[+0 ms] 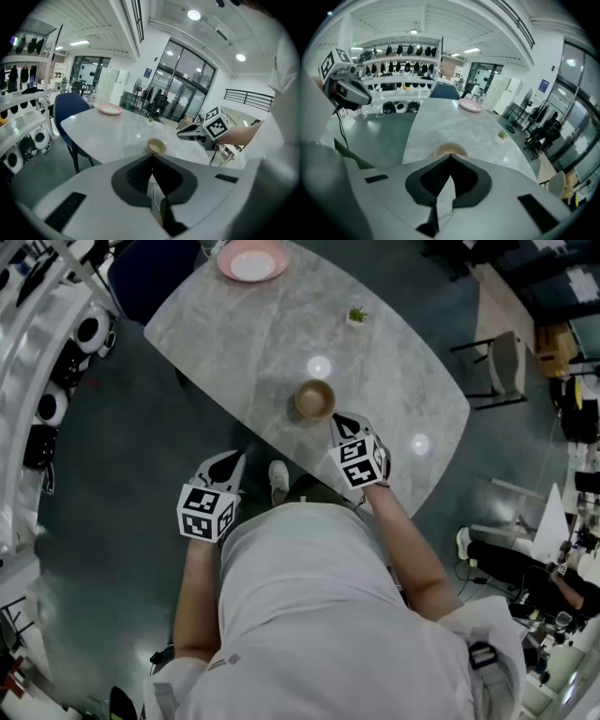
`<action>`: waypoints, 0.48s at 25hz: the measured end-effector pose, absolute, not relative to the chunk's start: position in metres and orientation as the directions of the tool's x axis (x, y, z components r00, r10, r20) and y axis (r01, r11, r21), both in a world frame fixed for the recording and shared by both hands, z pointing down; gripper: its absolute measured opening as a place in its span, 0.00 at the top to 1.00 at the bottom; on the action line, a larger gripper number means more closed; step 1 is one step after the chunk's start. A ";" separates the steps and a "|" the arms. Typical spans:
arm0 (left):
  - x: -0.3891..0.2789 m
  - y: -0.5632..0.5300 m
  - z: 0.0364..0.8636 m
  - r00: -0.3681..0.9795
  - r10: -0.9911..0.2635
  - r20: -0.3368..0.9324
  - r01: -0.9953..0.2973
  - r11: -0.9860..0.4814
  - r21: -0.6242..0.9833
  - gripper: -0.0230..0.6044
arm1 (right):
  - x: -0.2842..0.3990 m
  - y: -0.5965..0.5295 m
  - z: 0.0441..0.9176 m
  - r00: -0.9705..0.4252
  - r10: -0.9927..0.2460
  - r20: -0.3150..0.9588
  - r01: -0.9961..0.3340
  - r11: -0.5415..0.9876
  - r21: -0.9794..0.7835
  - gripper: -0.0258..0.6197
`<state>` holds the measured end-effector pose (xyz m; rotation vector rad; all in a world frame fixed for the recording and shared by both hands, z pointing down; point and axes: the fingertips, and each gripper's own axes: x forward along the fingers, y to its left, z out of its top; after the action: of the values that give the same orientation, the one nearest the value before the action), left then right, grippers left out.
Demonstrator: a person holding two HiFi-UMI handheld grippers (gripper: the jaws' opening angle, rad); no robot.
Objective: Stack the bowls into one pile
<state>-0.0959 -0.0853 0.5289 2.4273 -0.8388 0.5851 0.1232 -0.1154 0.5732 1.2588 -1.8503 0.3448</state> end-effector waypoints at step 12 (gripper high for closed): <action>-0.059 -0.122 0.450 0.786 -0.482 0.387 -0.592 -0.768 0.246 0.96 | 0.124 -0.094 0.465 -0.296 -0.777 0.556 -0.938 0.345 -0.016 0.95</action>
<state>-0.0587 -0.1219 0.4496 2.6209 -0.8171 0.4311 0.1245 -0.0943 0.4646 1.4973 -2.1583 0.4741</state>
